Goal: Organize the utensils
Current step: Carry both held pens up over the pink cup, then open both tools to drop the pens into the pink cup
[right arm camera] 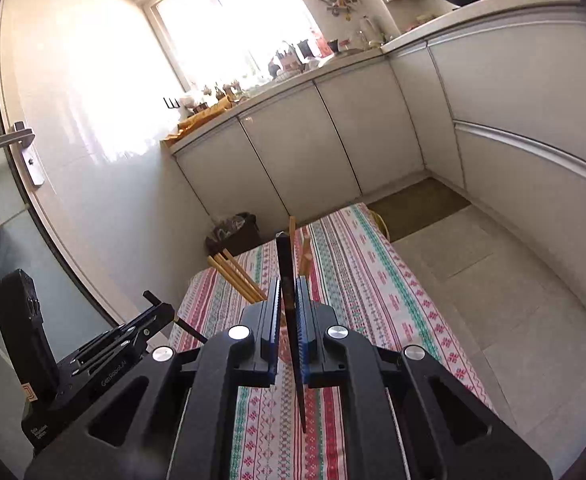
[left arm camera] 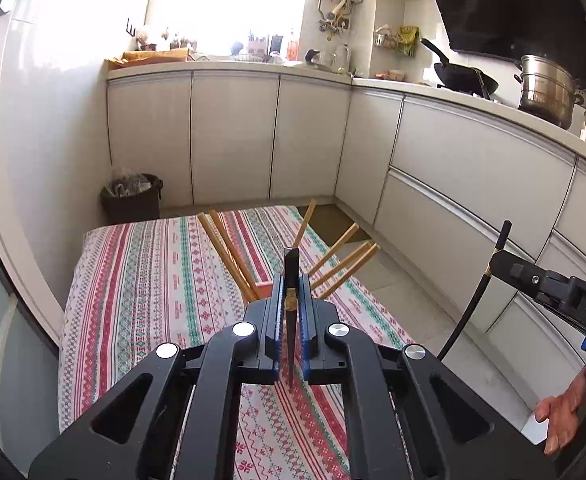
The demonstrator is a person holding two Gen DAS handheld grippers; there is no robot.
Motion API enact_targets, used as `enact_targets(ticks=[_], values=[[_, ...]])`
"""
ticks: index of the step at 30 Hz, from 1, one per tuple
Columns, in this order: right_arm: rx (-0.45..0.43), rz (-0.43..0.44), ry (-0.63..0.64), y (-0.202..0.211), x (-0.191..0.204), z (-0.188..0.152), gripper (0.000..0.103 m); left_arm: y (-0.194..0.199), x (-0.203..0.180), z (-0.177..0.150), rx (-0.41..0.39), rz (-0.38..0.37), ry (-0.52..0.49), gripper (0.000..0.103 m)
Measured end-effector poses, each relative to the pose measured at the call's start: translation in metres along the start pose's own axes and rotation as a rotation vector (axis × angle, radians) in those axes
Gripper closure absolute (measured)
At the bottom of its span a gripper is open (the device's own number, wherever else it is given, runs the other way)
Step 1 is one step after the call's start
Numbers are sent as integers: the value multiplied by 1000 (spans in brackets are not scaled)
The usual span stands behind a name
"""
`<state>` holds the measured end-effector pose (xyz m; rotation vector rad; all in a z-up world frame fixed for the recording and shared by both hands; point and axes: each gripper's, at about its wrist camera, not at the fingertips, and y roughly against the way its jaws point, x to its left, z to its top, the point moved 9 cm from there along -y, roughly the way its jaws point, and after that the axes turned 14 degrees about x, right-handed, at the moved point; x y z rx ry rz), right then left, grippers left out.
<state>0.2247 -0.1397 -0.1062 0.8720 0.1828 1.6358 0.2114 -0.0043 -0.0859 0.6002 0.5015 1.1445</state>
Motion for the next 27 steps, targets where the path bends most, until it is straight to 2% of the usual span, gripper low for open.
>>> enact_targets(ticks=[6,13,19,22,27], values=[[-100,34,24,7,21,52,95,12,12,41,-87,11,28,97],[-165,62,49,-19,40,94,95,-2,14,74,-126,19,25,97],[-134,76,55,-74,38,89,93,-50,21,70,-65,11,32,96],[-111,52,51,-101,29,81,87,-74,27,59,-19,26,61,80],[-102,32,29,-107,22,84,87,-70,33,59,-36,45,78,78]])
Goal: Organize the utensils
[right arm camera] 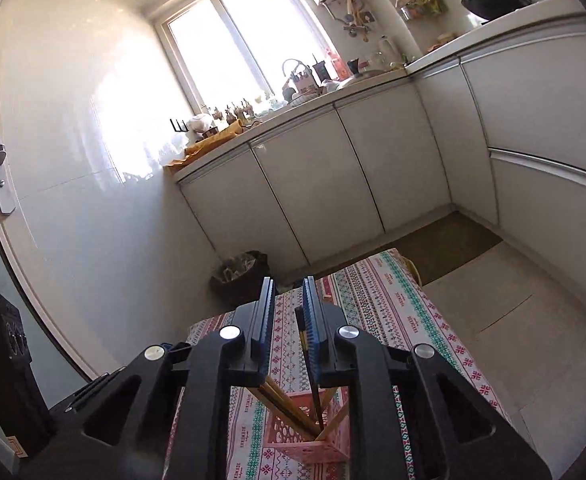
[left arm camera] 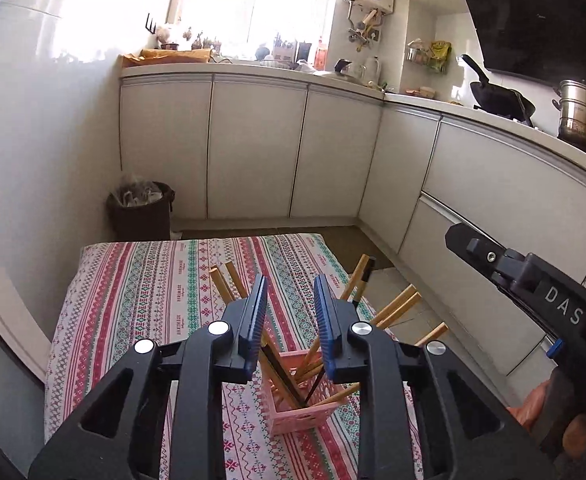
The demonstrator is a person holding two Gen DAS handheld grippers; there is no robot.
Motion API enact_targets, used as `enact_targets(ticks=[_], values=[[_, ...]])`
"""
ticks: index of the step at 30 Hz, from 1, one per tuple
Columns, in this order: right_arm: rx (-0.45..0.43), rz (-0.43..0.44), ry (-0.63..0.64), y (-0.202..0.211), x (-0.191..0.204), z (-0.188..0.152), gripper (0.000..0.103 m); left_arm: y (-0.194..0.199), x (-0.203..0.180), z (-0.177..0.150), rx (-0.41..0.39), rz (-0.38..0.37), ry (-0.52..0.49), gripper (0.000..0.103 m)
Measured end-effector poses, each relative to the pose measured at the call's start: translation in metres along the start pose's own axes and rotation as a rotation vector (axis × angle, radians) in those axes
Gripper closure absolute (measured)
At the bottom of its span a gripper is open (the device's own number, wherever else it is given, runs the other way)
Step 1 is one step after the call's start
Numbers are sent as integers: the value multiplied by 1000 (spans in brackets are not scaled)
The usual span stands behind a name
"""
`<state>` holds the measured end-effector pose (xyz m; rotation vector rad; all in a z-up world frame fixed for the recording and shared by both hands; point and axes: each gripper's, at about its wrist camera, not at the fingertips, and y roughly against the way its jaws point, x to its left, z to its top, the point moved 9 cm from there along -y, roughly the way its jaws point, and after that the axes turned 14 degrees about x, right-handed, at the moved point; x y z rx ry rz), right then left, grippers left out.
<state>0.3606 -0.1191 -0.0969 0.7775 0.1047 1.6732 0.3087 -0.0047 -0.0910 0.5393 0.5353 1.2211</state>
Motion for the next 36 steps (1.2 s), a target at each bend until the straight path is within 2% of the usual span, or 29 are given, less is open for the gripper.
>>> enact_targets(ticks=[1,3,4,7,11,12,13,14,16,17,19,23,36], values=[[-2,-9,6,2,0,1,86,2,0,1,-5,6,0,75],[-5,-20,8,6,-1,3,79,9,1,3,-20,19,4,69],[-12,-21,4,9,-1,4,70,11,1,4,-25,21,3,66],[-27,-24,0,19,-2,5,69,18,0,6,-38,38,-5,66],[-40,-27,-2,30,-3,6,66,28,-3,7,-54,56,-10,59],[-44,-28,-4,33,-4,6,65,32,-3,8,-63,64,-13,54],[-49,-28,-8,36,-4,7,60,36,-3,8,-74,73,-14,46],[-58,-29,-14,39,-5,7,49,40,-4,9,-86,80,-15,35],[-86,-28,-31,48,-8,9,37,50,-4,11,-119,96,-10,23],[-103,-28,-39,54,-9,11,31,55,-4,12,-131,101,-9,21],[-130,-34,-47,63,-10,13,25,61,-5,13,-141,104,-7,19],[-143,-47,-45,74,-12,14,21,72,-7,14,-160,110,-4,12],[-168,-85,-34,103,-18,7,7,104,-17,13,-201,111,-4,7]])
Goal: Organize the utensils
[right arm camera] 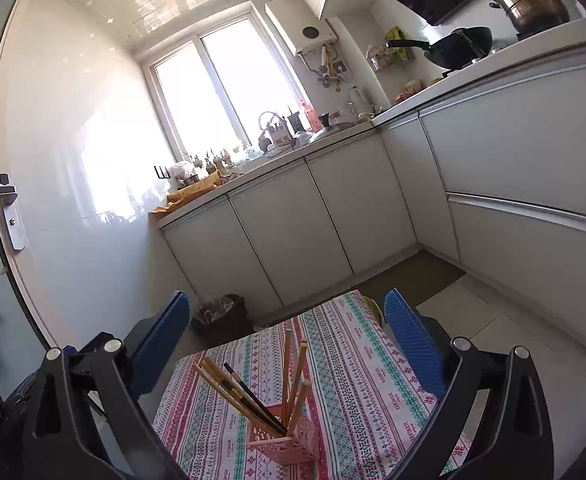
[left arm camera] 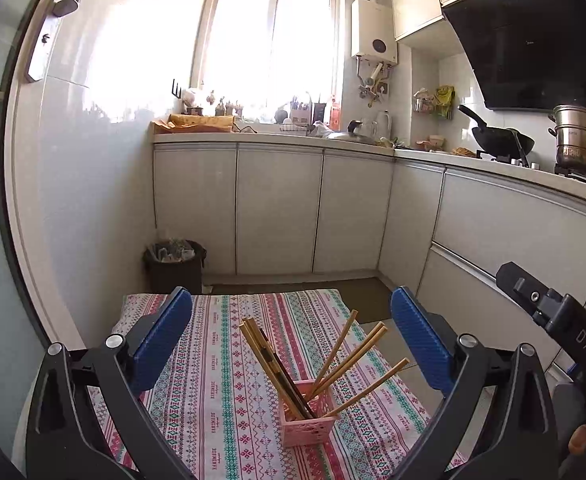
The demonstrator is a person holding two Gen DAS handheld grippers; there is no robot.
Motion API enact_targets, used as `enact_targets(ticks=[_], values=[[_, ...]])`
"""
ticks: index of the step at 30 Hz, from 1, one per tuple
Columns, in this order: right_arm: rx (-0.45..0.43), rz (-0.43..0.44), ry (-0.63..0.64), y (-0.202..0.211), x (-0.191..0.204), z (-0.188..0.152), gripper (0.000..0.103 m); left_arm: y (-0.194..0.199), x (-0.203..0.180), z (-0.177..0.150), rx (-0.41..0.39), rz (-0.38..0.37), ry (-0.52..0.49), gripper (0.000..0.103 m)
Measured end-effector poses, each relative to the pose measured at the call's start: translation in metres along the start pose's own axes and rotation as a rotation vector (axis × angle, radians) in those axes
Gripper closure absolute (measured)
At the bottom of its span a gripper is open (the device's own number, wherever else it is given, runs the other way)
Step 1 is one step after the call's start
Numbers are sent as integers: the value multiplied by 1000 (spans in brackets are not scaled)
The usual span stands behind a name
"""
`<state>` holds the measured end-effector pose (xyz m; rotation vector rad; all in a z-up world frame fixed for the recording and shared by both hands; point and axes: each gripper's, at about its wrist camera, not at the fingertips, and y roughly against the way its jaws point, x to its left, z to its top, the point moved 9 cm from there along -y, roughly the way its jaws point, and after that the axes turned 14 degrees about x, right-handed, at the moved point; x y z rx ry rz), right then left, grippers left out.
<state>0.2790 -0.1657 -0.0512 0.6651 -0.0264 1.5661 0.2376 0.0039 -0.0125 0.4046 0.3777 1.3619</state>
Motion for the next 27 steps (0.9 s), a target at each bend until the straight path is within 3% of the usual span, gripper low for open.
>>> enact_targets(ticks=[9,27], values=[[21,-73,73,15,-6,-16,7,14,-1,-7,-2,11,8,7],[95,-127,93,29,-19,-45,7,21,-11,-27,30,42,2,7]])
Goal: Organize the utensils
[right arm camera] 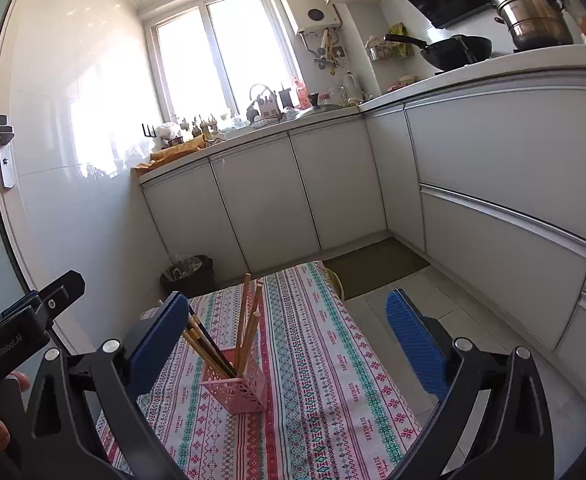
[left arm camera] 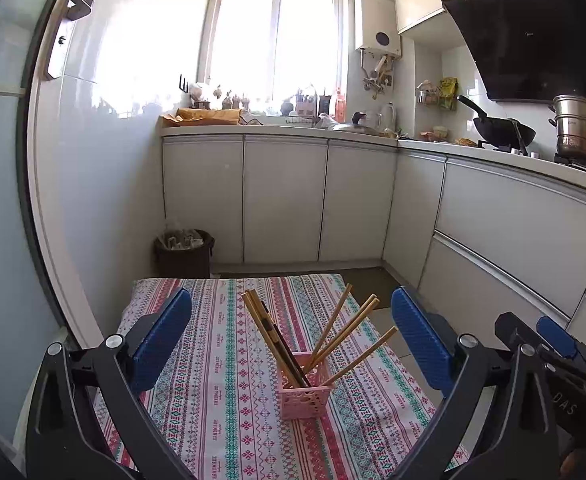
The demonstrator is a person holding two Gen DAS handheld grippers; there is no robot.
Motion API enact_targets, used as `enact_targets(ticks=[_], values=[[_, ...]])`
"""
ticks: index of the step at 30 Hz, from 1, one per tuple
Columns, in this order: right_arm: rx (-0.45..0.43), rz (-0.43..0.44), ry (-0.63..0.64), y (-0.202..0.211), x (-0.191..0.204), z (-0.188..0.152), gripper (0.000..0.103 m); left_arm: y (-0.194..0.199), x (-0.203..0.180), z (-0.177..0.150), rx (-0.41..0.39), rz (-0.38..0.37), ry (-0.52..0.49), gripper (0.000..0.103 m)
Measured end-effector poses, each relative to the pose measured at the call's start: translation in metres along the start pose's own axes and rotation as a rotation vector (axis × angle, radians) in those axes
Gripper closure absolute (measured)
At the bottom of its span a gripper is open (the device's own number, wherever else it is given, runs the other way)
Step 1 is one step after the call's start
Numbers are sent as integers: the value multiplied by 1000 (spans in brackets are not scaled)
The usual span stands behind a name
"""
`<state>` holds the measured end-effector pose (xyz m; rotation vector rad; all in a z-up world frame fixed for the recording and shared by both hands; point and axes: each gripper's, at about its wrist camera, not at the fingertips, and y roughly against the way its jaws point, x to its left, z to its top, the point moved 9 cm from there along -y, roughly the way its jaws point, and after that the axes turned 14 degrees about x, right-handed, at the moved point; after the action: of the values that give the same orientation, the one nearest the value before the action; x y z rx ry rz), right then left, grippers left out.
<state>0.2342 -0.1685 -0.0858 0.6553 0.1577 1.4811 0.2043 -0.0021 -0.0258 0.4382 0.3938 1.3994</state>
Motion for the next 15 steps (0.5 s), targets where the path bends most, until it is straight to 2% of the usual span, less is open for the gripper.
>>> enact_targets(ticks=[9,15], values=[[9,3,-11,-2,-2,-4,7,2,-1,1,-7,50,3,7],[9,5,-11,-3,-2,-5,7,1,0,1,-10,53,4,7]])
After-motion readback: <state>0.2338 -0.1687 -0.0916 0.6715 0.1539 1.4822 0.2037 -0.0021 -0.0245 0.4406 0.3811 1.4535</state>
